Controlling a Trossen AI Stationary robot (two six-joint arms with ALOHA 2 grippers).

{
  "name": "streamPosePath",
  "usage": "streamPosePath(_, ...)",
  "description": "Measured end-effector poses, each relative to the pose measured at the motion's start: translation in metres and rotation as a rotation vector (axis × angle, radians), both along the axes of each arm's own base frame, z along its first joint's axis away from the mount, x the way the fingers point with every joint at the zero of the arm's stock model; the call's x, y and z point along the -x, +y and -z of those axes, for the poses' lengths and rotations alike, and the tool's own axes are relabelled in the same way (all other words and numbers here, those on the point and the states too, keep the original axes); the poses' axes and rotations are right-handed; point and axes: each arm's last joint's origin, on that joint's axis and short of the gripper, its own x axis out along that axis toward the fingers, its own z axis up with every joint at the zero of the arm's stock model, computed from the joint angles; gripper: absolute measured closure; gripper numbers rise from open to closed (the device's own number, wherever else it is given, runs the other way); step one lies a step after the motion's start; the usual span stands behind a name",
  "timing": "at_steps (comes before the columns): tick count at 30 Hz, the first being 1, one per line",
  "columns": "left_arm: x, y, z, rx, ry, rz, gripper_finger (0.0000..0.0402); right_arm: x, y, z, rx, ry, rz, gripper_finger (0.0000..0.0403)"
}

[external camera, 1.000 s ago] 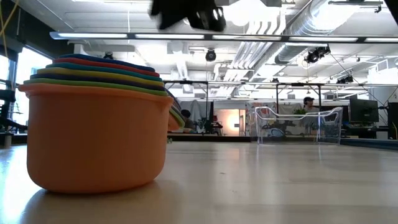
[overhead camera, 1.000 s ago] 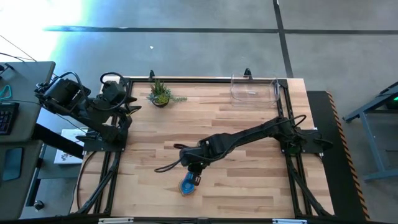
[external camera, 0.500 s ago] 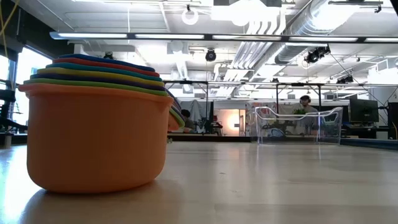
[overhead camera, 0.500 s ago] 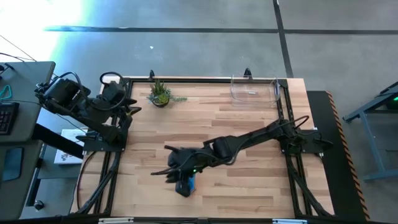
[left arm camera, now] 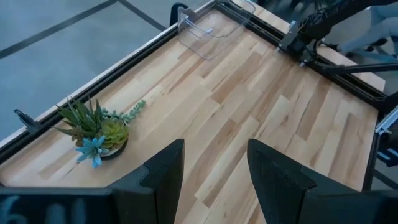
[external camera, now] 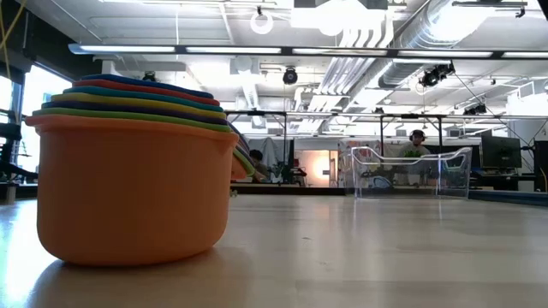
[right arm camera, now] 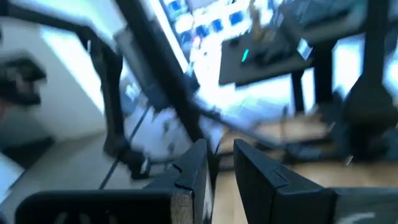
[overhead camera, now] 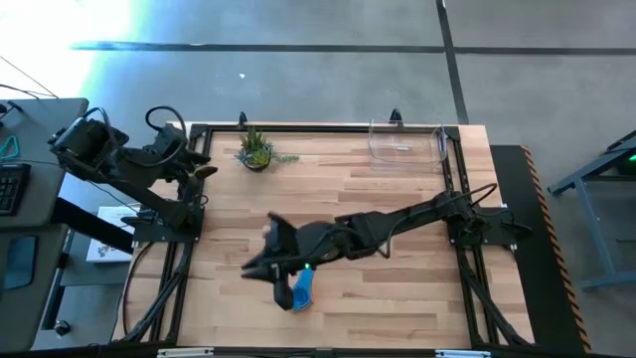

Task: Nest measuring cups in basket
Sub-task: Put the stacked measuring cups into the transparent bin

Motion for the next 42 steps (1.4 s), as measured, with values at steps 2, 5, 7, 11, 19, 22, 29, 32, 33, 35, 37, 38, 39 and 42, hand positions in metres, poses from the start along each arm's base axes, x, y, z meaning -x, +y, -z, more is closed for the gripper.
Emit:
streamPosePath(2,0.003,0.001,-0.001,0.002,-0.007,0.0,0.0234,0.002,-0.006,-0.013,0.002,-0.046,0.051,0.033)
streamPosePath(5,0.005,0.002,-0.001,0.004,-0.014,0.0,0.0234,-0.001,-0.014,-0.02,-0.013,-0.105,0.081,0.033)
streamPosePath(7,0.007,0.003,-0.001,-0.004,-0.016,0.002,0.0234,-0.003,-0.017,-0.019,-0.028,-0.109,0.096,0.033)
streamPosePath(11,0.007,0.004,-0.002,-0.03,-0.013,0.008,0.0234,-0.013,-0.015,-0.001,-0.071,-0.05,0.118,0.033)
streamPosePath(19,0.006,0.003,-0.002,-0.034,-0.011,0.007,0.0234,-0.034,-0.001,0.064,-0.144,0.22,0.099,0.033)
streamPosePath(22,0.006,0.003,-0.002,-0.034,-0.011,0.008,0.0234,-0.041,0.0,0.092,-0.139,0.336,0.091,0.033)
streamPosePath(29,0.006,0.003,-0.002,-0.042,-0.008,0.011,0.0234,-0.041,0.0,0.131,-0.14,0.566,0.1,0.033)
streamPosePath(32,0.006,0.003,-0.002,-0.042,-0.008,0.011,0.0234,-0.04,-0.001,0.141,-0.134,0.636,0.098,0.033)
streamPosePath(33,0.006,0.003,-0.002,-0.042,-0.009,0.01,0.0234,-0.041,0.0,0.144,-0.141,0.64,0.085,0.033)
streamPosePath(35,0.006,0.003,-0.002,-0.043,-0.008,0.01,0.0234,-0.042,0.001,0.152,-0.148,0.672,0.077,0.033)
streamPosePath(37,0.006,0.003,-0.002,-0.043,-0.009,0.01,0.0234,-0.045,0.002,0.163,-0.146,0.701,0.074,0.033)
streamPosePath(38,0.006,0.003,-0.002,-0.043,-0.008,0.01,0.0234,-0.045,0.002,0.167,-0.147,0.717,0.077,0.033)
streamPosePath(39,0.006,0.003,-0.002,-0.043,-0.008,0.01,0.0234,-0.045,0.002,0.17,-0.147,0.733,0.078,0.033)
streamPosePath(42,0.006,0.003,-0.002,-0.042,-0.008,0.01,0.0234,-0.045,0.002,0.177,-0.158,0.76,0.084,0.033)
